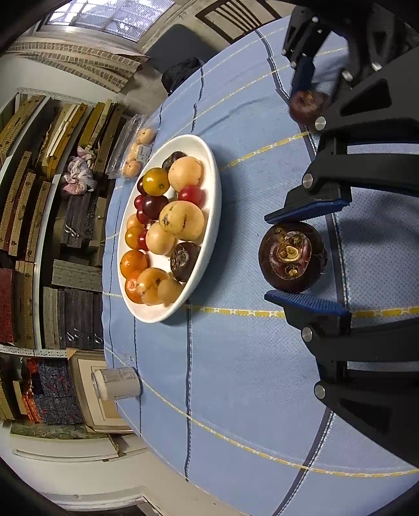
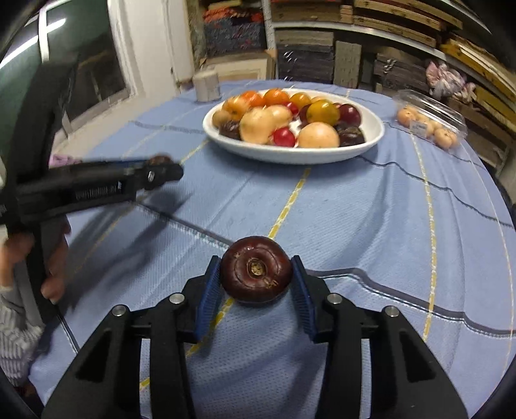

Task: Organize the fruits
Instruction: 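Grasp the dark red fruit with the right tool while the left tool holds its fruit, then carry both fruits over the plate and open both tools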

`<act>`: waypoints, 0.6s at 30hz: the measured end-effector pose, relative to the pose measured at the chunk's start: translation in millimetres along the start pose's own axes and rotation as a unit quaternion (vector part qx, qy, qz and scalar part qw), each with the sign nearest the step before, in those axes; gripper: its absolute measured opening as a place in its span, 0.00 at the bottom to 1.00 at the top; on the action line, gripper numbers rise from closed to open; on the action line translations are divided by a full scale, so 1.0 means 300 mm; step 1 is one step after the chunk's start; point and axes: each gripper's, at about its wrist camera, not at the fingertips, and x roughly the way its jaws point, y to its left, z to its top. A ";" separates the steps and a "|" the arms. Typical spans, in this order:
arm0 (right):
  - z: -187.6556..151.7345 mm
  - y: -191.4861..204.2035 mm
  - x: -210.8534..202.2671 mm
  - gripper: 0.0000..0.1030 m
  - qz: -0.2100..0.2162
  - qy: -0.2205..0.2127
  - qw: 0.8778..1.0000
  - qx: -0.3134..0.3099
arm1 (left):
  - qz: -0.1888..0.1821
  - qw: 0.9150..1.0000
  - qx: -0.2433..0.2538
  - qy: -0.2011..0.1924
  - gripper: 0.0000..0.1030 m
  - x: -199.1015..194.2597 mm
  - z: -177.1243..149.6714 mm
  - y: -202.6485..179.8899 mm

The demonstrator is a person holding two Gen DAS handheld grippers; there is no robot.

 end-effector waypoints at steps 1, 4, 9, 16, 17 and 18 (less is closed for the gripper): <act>0.001 -0.007 -0.009 0.42 0.002 -0.005 1.000 0.006 | 0.002 1.000 0.001 -0.004 0.41 -0.007 -0.005 -0.002; -0.003 -0.020 -0.037 0.42 0.013 -0.019 1.000 0.021 | 0.008 1.000 0.011 -0.015 0.41 -0.045 -0.035 -0.022; -0.048 0.010 -0.099 0.41 0.032 -0.033 0.999 0.029 | -0.010 0.999 0.025 -0.022 0.41 -0.141 -0.133 -0.053; -0.037 0.028 -0.239 0.41 0.067 -0.068 0.994 0.043 | 0.012 0.996 0.063 -0.056 0.41 -0.252 -0.103 -0.080; -0.009 0.022 -0.263 0.41 0.066 -0.077 0.994 0.043 | 0.018 0.996 0.067 -0.064 0.41 -0.265 -0.070 -0.081; 0.045 0.015 -0.308 0.41 0.060 -0.097 0.993 0.040 | 0.028 0.994 0.071 -0.079 0.41 -0.287 -0.013 -0.080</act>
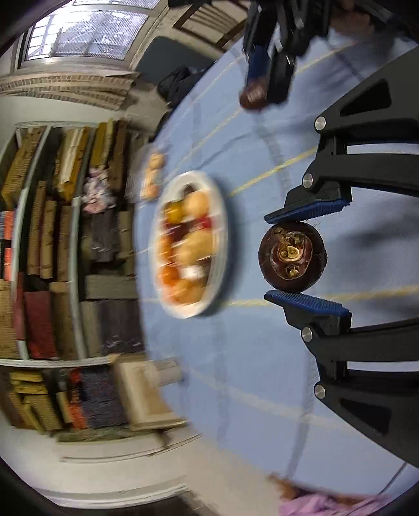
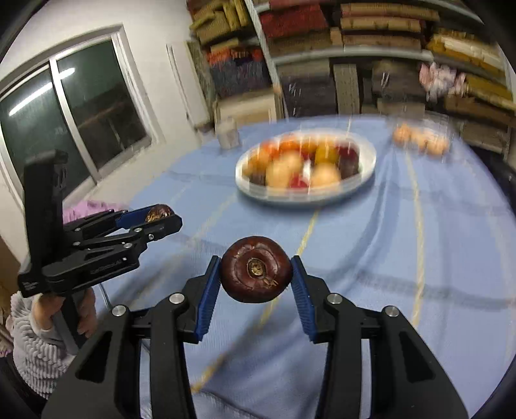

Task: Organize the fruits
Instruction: 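Carry both fruits over the plate and open both tools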

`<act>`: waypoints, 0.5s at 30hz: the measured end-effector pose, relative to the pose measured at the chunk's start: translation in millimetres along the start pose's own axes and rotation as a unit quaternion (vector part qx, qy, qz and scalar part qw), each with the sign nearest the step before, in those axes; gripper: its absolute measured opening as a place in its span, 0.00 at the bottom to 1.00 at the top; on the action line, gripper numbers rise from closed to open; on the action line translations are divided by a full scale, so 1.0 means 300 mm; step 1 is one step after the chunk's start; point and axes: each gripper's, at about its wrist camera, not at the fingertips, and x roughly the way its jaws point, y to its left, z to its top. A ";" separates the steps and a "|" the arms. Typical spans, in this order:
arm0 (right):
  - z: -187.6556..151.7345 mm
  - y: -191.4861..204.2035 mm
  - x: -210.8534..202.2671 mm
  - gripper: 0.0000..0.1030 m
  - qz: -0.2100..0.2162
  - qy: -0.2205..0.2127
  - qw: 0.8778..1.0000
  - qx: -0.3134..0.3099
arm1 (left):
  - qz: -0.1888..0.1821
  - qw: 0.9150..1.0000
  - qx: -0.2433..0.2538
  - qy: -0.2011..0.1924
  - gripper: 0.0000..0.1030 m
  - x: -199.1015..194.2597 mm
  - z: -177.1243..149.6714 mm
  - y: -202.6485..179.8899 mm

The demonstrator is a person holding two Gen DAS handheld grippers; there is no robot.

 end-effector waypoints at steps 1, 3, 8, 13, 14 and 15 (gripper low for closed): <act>0.063 0.004 -0.036 0.41 -0.005 -0.022 1.000 -0.006 | 0.008 1.000 0.002 -0.014 0.41 -0.008 0.063 0.011; 0.177 0.007 -0.092 0.41 -0.009 -0.061 0.998 -0.012 | 0.018 0.999 0.001 -0.037 0.41 -0.012 0.170 0.028; 0.406 -0.020 -0.111 0.41 -0.009 -0.123 0.992 -0.009 | 0.015 0.998 -0.024 -0.057 0.41 0.082 0.383 0.068; 0.468 -0.079 0.198 0.41 -0.047 -0.062 0.997 -0.024 | 0.015 0.999 -0.049 -0.012 0.41 0.347 0.433 0.085; 0.462 -0.092 0.272 0.41 -0.054 -0.041 0.997 -0.030 | 0.017 0.999 -0.049 0.001 0.41 0.405 0.427 0.084; 0.454 -0.104 0.330 0.41 -0.060 -0.026 0.997 -0.036 | 0.022 0.999 -0.047 0.007 0.41 0.447 0.422 0.085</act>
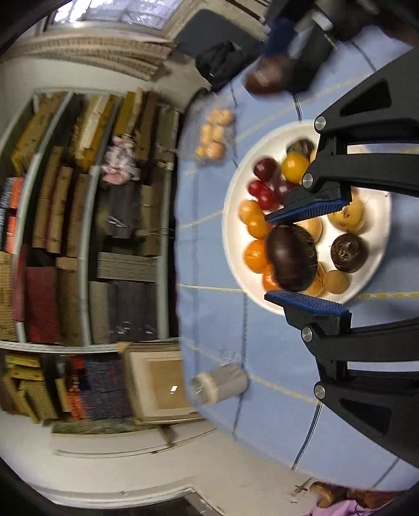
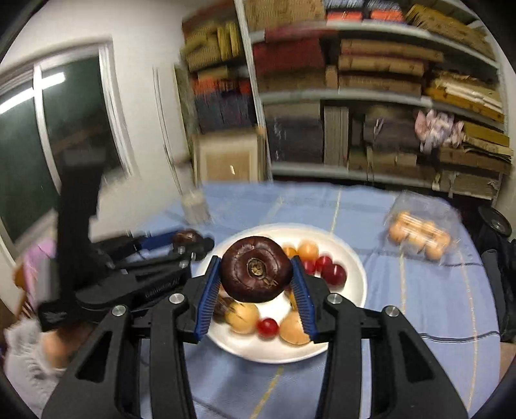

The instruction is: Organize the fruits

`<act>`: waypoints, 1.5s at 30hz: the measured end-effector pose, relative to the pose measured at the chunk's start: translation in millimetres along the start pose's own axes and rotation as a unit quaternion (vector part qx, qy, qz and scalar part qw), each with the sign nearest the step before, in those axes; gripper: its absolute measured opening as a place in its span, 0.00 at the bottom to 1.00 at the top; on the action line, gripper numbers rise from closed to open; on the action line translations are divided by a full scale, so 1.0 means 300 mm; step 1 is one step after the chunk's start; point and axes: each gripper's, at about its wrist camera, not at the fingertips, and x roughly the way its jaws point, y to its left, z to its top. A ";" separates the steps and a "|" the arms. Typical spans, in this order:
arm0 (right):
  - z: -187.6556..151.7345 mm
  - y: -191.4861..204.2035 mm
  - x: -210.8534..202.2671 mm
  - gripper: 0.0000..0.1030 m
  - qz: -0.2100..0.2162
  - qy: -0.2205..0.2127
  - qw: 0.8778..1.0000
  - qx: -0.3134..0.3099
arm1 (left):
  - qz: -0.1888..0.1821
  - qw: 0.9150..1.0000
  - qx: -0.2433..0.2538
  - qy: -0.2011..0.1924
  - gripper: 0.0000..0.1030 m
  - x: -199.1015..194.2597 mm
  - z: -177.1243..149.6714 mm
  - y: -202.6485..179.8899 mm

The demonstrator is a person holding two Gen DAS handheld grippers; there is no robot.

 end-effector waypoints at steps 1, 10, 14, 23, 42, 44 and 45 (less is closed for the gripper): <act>-0.018 -0.002 0.073 0.41 -0.009 0.019 1.000 -0.011 | 0.006 1.000 0.003 0.004 0.41 0.033 -0.008 0.002; -0.121 -0.035 0.294 0.41 -0.029 0.070 0.997 -0.031 | 0.002 0.999 0.011 0.038 0.41 0.241 -0.059 0.006; -0.139 -0.006 0.315 0.42 -0.042 0.065 0.995 -0.059 | 0.018 0.999 0.032 0.030 0.43 0.252 -0.070 -0.004; -0.126 -0.059 0.302 0.67 -0.043 0.055 0.997 -0.028 | 0.033 0.999 0.008 0.010 0.78 0.231 -0.056 0.045; -0.171 -0.170 -0.085 0.92 0.000 -0.030 0.989 0.146 | 0.055 0.995 0.052 -0.064 0.96 -0.146 -0.157 -0.084; -0.240 -0.179 -0.117 0.92 -0.004 -0.031 0.986 0.166 | 0.055 0.996 0.053 -0.052 0.96 -0.186 -0.232 -0.093; -0.274 -0.179 -0.129 0.92 -0.007 -0.027 0.984 0.174 | 0.056 0.996 0.054 -0.049 0.96 -0.204 -0.262 -0.100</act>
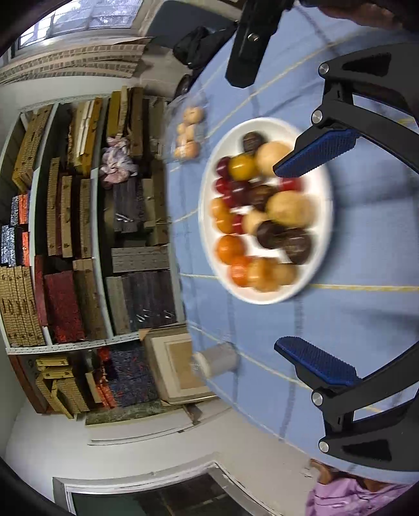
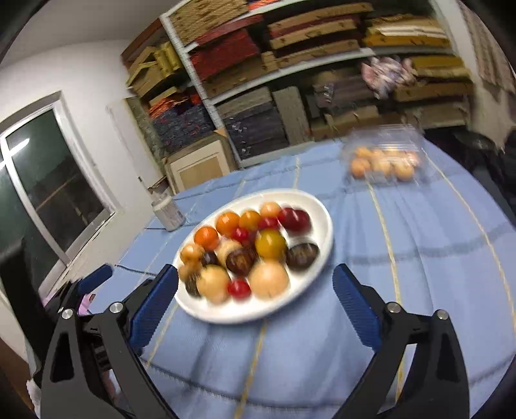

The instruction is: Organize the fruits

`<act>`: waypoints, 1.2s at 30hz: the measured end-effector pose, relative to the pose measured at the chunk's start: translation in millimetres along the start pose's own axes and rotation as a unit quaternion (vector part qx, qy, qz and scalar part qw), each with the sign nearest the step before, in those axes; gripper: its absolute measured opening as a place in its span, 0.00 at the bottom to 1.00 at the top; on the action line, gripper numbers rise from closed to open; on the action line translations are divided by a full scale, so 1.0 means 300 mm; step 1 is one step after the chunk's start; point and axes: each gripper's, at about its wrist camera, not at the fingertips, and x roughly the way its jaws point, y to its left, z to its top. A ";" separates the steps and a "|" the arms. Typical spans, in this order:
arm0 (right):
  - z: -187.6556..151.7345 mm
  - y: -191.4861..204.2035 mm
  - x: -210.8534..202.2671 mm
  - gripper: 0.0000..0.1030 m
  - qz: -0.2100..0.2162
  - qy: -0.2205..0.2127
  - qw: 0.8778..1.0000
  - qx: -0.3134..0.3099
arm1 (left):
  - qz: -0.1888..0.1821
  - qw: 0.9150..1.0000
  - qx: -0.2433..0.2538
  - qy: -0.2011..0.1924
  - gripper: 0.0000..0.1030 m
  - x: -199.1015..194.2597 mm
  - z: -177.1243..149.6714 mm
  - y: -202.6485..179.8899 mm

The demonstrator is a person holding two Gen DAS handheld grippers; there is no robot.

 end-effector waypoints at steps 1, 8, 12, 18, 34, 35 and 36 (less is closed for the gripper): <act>-0.033 -0.008 -0.010 0.92 -0.003 0.007 1.000 0.003 | 0.000 1.000 0.002 0.001 0.96 -0.018 -0.021 -0.007; -0.158 0.044 -0.081 0.94 -0.029 0.005 0.999 -0.045 | -0.003 1.000 0.011 -0.023 0.96 -0.143 -0.115 -0.044; -0.179 0.077 -0.094 0.96 -0.037 0.001 0.997 -0.071 | -0.003 1.000 0.013 -0.026 0.96 -0.157 -0.129 -0.062; -0.171 0.070 -0.094 0.96 -0.040 0.003 0.997 -0.061 | -0.016 1.000 -0.005 -0.004 0.96 -0.130 -0.121 -0.060; -0.164 0.062 -0.105 0.96 -0.036 -0.001 0.998 -0.052 | -0.019 1.000 -0.011 -0.004 0.96 -0.130 -0.125 -0.063; -0.165 0.060 -0.104 0.96 -0.037 0.000 0.998 -0.050 | -0.021 1.000 -0.015 0.006 0.96 -0.119 -0.124 -0.058; -0.166 0.056 -0.101 0.96 -0.036 -0.001 0.998 -0.048 | -0.026 0.999 -0.018 0.014 0.96 -0.112 -0.122 -0.054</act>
